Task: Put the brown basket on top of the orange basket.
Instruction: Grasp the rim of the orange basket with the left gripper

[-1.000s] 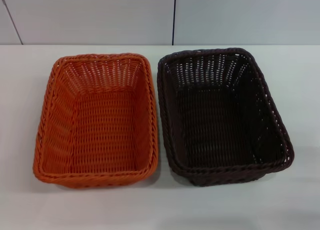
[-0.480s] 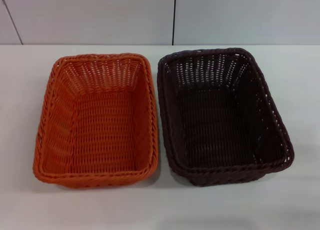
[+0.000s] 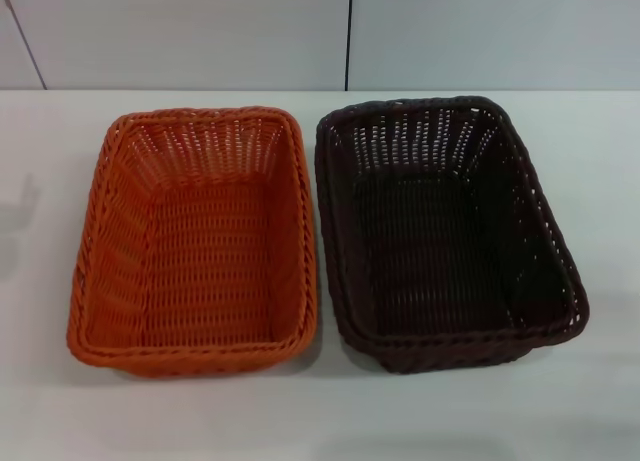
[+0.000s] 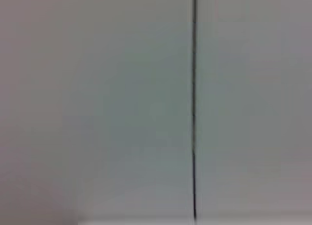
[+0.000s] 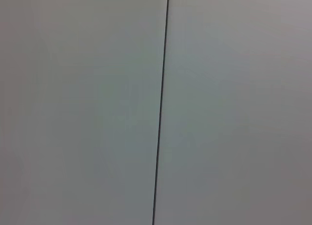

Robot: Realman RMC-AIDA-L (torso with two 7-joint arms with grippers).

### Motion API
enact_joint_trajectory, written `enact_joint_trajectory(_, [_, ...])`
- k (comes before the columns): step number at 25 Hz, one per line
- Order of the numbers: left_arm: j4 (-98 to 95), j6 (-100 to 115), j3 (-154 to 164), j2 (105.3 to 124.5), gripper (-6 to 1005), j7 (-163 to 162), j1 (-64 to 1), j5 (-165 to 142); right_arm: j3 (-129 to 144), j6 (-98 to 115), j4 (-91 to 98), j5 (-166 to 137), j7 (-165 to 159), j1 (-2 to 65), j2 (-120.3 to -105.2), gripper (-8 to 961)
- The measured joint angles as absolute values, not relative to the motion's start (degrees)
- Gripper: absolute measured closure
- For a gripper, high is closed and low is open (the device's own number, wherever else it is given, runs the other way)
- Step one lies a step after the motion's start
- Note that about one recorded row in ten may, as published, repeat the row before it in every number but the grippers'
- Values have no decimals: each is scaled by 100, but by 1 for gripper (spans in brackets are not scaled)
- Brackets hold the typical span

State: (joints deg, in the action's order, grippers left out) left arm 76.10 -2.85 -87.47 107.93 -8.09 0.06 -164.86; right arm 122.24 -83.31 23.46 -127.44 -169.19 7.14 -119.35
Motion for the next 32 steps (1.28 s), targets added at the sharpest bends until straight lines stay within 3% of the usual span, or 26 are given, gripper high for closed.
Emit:
enact_joint_trajectory(5, [8657, -2532, -9055, 10929, 308, -79, -193, -16487, 12225, -8276, 2355, -12743, -16919, 747, -11935, 237])
enact_joint_trajectory(6, [8885, -3137, -9208, 11050, 309, 216, -290, -16484, 12226, -8242, 2363, -12744, -16919, 754, -11935, 237])
enact_joint_trajectory(7, [9235, -4214, -9598, 11409, 311, 904, -515, -16494, 12225, -8197, 2369, -12744, -16919, 761, -11933, 237])
enact_joint_trajectory(9, [9548, -5005, -9962, 11726, 314, 1497, -702, -16495, 12226, -8141, 2359, -12744, -16919, 787, -11930, 237])
enact_joint_trajectory(19, [10616, -6579, -9944, 11781, 330, 1887, -875, -15916, 12225, -7986, 2276, -12744, -16919, 819, -11926, 237])
enact_joint_trajectory(32, [9494, -6694, -9647, 11804, 351, 1831, -1338, -15904, 12225, -7954, 2142, -12744, -16919, 796, -11926, 237])
